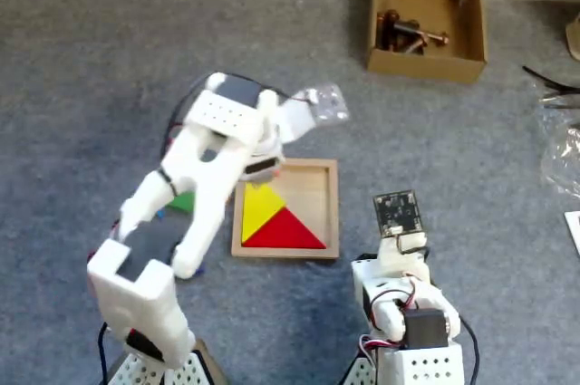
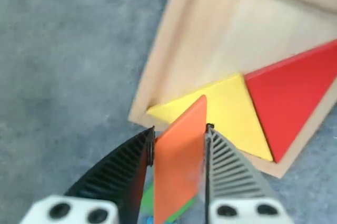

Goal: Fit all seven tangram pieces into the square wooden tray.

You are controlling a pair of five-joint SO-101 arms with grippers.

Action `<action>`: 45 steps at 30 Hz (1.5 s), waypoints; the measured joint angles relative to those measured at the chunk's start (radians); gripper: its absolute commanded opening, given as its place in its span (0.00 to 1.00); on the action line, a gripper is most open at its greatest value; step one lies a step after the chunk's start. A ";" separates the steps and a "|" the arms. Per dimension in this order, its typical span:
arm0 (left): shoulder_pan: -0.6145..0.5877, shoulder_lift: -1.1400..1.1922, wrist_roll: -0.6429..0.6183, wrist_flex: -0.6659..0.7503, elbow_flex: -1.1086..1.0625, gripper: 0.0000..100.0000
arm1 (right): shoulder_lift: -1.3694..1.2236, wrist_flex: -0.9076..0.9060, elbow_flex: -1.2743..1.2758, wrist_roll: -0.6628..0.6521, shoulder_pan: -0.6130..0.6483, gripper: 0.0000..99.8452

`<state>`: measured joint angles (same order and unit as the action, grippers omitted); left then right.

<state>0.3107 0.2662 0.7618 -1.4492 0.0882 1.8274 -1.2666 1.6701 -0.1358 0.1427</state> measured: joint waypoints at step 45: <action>0.129 0.169 0.032 0.041 0.152 0.01 | 0.000 0.000 0.000 0.000 0.000 0.01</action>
<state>0.4396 0.4350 0.7940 -1.4078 0.2401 1.8274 -1.2666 1.6701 -0.1358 0.1427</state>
